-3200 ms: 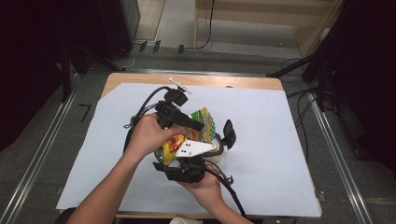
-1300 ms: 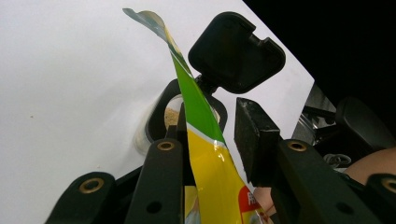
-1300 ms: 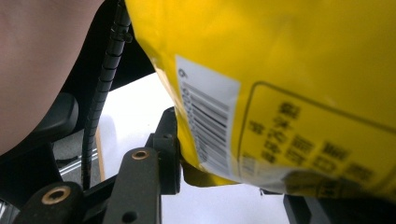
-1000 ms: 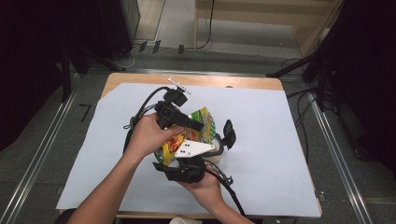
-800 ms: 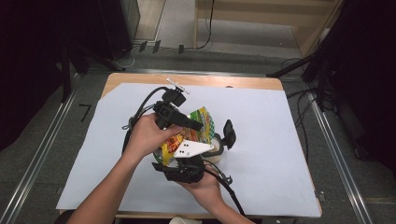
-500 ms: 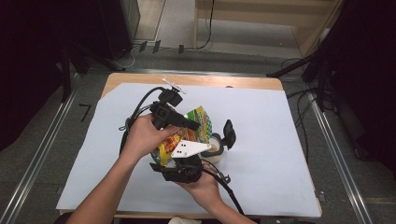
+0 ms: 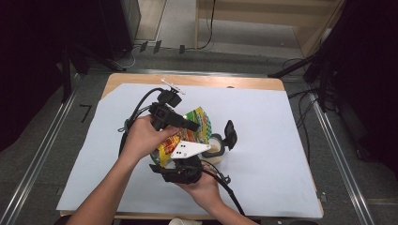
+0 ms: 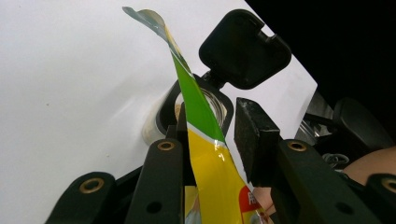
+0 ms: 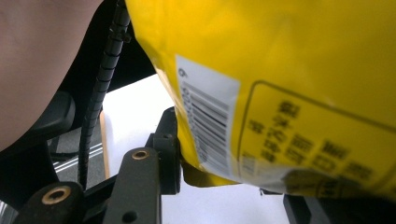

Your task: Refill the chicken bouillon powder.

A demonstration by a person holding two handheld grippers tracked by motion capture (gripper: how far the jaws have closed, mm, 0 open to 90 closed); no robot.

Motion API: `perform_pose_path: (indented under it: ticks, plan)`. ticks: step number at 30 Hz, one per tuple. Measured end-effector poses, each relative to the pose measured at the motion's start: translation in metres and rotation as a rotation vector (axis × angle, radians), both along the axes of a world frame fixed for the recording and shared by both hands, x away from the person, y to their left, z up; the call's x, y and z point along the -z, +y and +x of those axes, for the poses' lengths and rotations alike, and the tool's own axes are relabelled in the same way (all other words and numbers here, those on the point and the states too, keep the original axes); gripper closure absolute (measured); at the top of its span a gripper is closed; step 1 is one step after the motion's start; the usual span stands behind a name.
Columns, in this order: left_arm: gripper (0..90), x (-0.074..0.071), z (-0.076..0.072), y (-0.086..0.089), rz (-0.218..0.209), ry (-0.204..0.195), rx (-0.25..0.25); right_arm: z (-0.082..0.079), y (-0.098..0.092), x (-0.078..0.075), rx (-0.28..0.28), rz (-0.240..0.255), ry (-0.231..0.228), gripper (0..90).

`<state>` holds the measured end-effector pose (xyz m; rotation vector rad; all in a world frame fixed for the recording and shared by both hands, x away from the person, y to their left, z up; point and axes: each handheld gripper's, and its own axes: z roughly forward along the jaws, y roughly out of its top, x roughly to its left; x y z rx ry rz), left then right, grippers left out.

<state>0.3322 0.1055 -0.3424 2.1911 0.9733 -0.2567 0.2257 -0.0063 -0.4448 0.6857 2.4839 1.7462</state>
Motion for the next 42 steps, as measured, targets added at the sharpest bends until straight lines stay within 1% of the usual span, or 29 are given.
perform_pose_path:
  ticks: [5,11,18,20,22,23,26,28,34,42]
  plan:
    - [72.6,0.0,0.001,-0.001,0.001,0.002,0.004,0.0,-0.001,-0.001,0.002,0.001,0.001,61.3]
    - [72.4,0.001,0.002,-0.005,0.008,0.009,0.013,0.0,-0.003,0.0,0.006,0.007,0.018,61.3]
    - [72.0,0.002,0.004,-0.008,-0.004,0.014,0.019,0.001,-0.007,0.0,0.016,0.004,0.021,61.5]
    - [71.8,0.002,0.005,-0.009,-0.008,0.016,0.022,0.001,-0.008,-0.001,0.015,0.013,0.028,61.5]
    - [71.9,0.002,0.005,-0.01,0.001,0.015,0.025,0.001,-0.009,-0.002,0.016,0.015,0.031,61.5]
    - [72.2,0.002,0.005,-0.011,0.007,0.016,0.022,0.001,-0.009,-0.001,0.016,0.018,0.039,61.5]
    - [72.4,0.004,0.006,-0.011,0.007,0.019,0.026,0.001,-0.009,0.0,0.017,0.021,0.05,61.4]
    - [72.3,0.005,0.007,-0.011,-0.002,0.022,0.02,0.003,-0.009,0.0,0.017,0.013,0.046,61.5]
    - [72.2,0.007,0.009,-0.009,-0.002,0.029,0.017,0.004,-0.01,0.001,0.012,0.008,0.051,61.2]
    - [72.1,0.006,0.009,-0.009,-0.001,0.025,0.019,0.003,-0.009,0.001,0.007,0.002,0.044,60.8]
